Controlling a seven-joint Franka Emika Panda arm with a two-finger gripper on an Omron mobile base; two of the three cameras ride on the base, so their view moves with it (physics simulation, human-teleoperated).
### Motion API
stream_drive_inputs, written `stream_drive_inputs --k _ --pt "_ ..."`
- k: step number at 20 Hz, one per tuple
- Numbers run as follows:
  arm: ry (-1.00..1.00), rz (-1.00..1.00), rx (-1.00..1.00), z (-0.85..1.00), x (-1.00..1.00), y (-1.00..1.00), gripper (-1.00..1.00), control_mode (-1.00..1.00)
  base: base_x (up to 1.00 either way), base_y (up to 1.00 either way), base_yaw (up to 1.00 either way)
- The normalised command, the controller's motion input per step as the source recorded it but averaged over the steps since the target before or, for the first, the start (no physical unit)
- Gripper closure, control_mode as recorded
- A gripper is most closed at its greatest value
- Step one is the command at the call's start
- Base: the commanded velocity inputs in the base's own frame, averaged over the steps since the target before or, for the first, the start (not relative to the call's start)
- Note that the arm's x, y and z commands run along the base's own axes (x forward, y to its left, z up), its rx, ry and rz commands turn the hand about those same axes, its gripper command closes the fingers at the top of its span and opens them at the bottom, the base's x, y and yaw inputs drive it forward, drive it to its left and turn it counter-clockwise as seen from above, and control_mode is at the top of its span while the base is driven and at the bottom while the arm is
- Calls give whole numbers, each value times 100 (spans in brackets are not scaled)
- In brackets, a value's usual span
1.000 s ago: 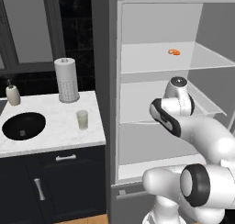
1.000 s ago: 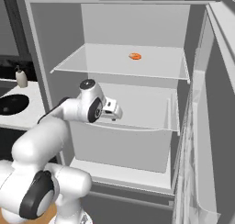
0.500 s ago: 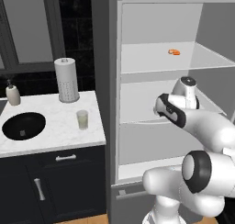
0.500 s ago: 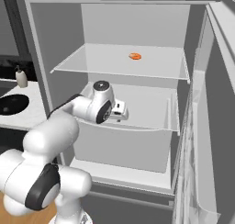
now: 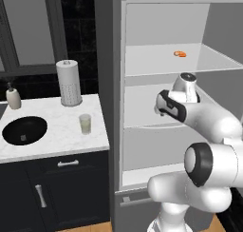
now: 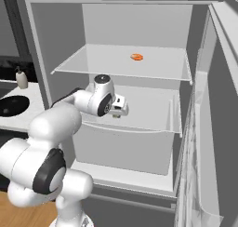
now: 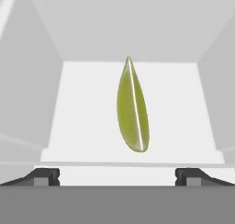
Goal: Grab a lemon wedge from the fridge and one ice cube from the ice bowl, and put them in the glass of lemonade.
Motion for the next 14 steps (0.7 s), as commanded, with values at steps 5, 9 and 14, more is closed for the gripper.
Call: stream_drive_inputs --k 5,9,14 --pt "0 0 0 -9 24 0 -100 -100 0 0 0" --pt "0 0 0 -1 26 -1 -100 -100 0 0 0" --pt "0 0 0 0 24 -3 -100 -100 0 0 0"
